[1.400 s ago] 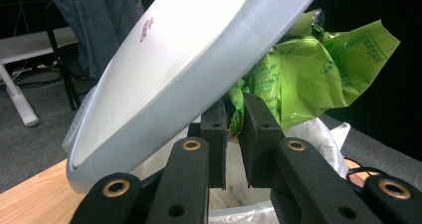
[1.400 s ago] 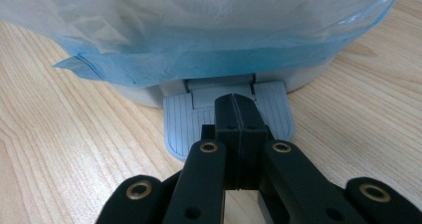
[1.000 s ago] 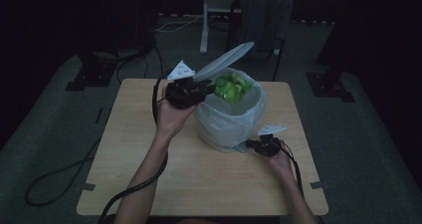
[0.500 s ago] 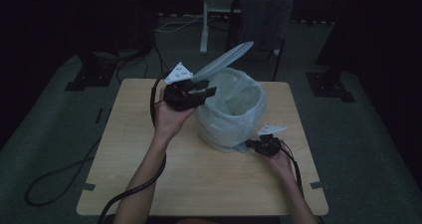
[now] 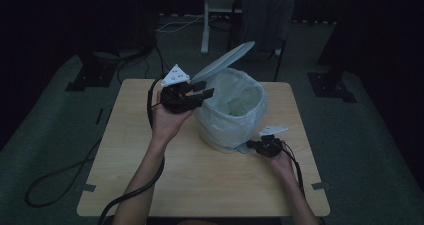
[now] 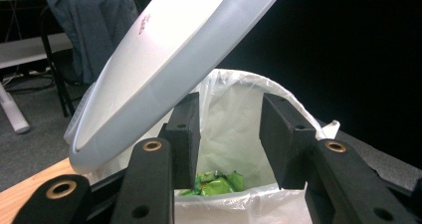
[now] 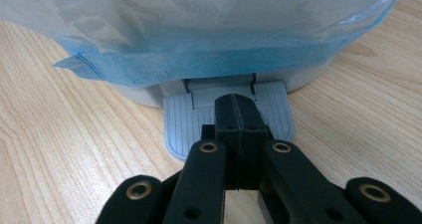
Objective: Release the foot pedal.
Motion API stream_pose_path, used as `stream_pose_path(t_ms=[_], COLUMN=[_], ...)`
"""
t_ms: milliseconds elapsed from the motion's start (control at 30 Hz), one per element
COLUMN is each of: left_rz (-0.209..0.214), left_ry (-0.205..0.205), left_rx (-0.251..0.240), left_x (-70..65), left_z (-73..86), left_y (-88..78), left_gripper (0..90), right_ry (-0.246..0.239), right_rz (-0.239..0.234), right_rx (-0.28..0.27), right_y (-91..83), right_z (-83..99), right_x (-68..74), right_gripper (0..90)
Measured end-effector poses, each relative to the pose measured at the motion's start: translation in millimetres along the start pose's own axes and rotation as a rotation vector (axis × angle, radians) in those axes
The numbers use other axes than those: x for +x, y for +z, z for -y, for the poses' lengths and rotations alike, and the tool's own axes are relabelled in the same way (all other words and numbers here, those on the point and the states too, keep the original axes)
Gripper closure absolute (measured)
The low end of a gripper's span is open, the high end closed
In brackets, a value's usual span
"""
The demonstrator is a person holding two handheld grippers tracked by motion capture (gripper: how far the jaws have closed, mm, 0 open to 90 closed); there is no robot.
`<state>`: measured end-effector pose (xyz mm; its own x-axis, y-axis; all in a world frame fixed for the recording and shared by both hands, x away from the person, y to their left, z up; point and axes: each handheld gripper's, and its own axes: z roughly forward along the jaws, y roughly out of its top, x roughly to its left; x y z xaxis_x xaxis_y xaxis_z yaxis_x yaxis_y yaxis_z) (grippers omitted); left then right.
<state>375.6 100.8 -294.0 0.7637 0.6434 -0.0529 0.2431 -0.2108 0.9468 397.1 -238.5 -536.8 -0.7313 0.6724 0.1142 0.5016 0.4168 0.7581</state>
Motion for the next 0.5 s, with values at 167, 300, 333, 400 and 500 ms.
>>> stream_pose_path(t_ms=[167, 300, 333, 400, 500], left_rz=[-0.005, -0.011, -0.013, -0.022, -0.034], left_ry=[0.008, 0.012, 0.013, 0.015, 0.007], left_rx=[-0.018, -0.027, -0.028, -0.027, -0.032], left_x=[-3.5, -4.5, -4.6, -3.7, -0.6], left_z=[1.3, 3.2, 3.9, 6.3, 10.9], left_y=[-9.8, -15.5, -16.4, -19.0, -23.1], left_gripper=[59.0, 58.4, 58.3, 58.3, 58.2], right_ry=[0.001, 0.001, 0.003, 0.003, 0.005], right_rz=[-0.002, -0.001, -0.001, -0.001, -0.003], right_rx=[0.0, 0.0, -0.002, -0.002, -0.002], right_y=[-0.1, -0.1, -0.1, 0.0, -0.1], right_z=[0.2, 0.2, 0.3, 0.3, 0.4], right_x=[-0.4, -0.1, -0.2, -0.1, -0.4], right_gripper=[90.0, 90.0, 90.0, 90.0, 90.0])
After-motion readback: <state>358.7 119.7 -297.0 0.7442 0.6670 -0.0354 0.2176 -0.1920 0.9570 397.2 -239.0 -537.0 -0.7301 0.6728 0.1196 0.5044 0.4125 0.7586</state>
